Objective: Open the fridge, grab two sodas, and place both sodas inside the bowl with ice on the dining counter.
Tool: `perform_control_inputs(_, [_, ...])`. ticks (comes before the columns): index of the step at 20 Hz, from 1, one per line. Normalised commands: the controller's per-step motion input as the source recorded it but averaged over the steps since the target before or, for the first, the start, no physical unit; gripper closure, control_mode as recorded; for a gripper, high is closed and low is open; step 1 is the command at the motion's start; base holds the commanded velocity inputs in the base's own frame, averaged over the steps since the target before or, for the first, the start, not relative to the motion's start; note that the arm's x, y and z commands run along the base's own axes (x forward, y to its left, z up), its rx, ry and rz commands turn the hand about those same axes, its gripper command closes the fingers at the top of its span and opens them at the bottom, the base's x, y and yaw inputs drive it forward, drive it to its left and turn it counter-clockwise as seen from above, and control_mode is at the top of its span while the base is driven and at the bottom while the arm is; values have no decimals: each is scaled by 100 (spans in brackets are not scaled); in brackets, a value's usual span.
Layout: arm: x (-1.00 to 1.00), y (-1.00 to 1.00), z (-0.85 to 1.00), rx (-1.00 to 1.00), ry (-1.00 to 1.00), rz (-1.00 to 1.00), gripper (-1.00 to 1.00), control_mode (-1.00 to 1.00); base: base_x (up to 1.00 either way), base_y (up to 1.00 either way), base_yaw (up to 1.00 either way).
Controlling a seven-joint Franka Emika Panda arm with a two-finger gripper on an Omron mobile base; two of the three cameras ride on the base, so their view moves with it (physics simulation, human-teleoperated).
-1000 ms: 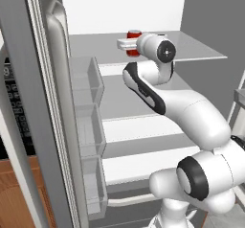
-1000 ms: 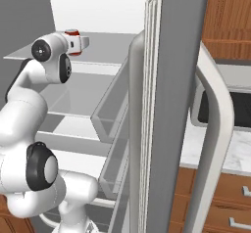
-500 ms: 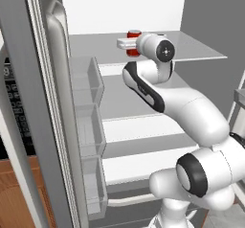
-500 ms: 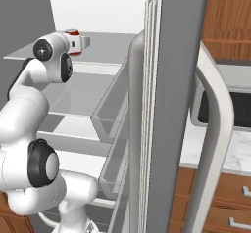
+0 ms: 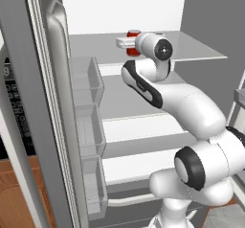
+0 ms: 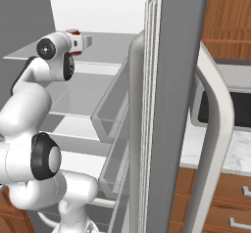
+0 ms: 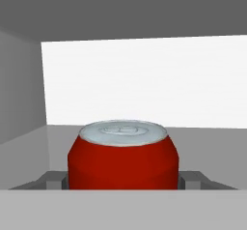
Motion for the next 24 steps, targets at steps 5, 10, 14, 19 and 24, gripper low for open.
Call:
perform_control_inputs(5, [12,0,-8,1,0,0,100,-100,0,0,0])
perform_control_inputs(10, [4,0,-6,0,4,0,100,-100,0,0,0])
perform_control_inputs(14, [0,0,0,0,0,0,100,-100,0,0,0])
perform_control_inputs(19, [-28,0,-2,0,-3,0,100,-100,0,0,0])
perform_control_inputs(24, [-66,0,0,0,-9,0,100,-100,0,0,0])
